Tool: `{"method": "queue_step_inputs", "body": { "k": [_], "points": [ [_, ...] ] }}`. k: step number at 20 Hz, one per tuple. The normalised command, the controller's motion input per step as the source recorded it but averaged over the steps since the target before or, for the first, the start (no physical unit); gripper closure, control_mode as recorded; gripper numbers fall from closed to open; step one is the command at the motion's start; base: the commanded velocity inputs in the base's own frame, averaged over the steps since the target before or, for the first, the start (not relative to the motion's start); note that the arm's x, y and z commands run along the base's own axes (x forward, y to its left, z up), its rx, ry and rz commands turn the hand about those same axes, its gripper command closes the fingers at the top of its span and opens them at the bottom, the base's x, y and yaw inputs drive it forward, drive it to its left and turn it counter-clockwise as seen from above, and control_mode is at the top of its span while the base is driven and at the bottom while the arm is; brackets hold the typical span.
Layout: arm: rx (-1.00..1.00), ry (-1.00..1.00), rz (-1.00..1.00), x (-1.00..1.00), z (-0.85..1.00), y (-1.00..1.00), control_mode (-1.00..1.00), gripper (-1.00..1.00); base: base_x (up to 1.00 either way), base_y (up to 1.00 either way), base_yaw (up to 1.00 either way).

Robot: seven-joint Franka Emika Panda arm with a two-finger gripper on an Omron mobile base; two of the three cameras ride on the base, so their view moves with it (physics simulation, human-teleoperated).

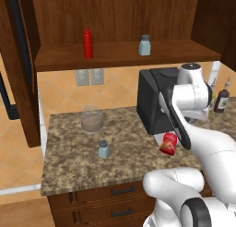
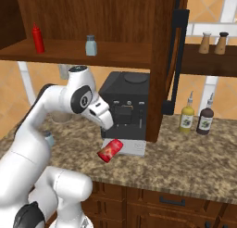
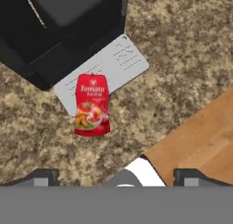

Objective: Put the shaker and condiment bottle from the counter next to their counterparts in the cabinet.

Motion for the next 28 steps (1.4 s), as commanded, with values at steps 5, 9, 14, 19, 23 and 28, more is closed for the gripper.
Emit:
{"method": "queue_step_inputs", "body": {
  "k": [5, 9, 14, 19, 23, 28],
  "points": [
    [-0.01, -0.34, -0.01, 0.0, -0.47, 0.0, -1.0, -1.0, 0.0, 0.0, 0.0],
    [-0.07, -0.31, 0.02, 0.0, -0.35, 0.0, -1.0, -1.0, 0.0, 0.0, 0.0],
    [-0.05, -0.15, 0.03, 0.0, -0.13, 0.0, -1.0, -1.0, 0.0, 0.0, 0.0],
    [0.03, 0.0, 0.0, 0.0, -0.02, 0.0, -1.0, -1.0, 0.0, 0.0, 0.0],
    [0.02, 0.06, 0.0, 0.01, -0.01, 0.0, -1.0, -1.0, 0.0, 0.0, 0.0],
    [0.03, 0.15, 0.0, 0.1, 0.0, 0.0, -1.0, -1.0, 0.0, 0.0, 0.0]
  ]
}}
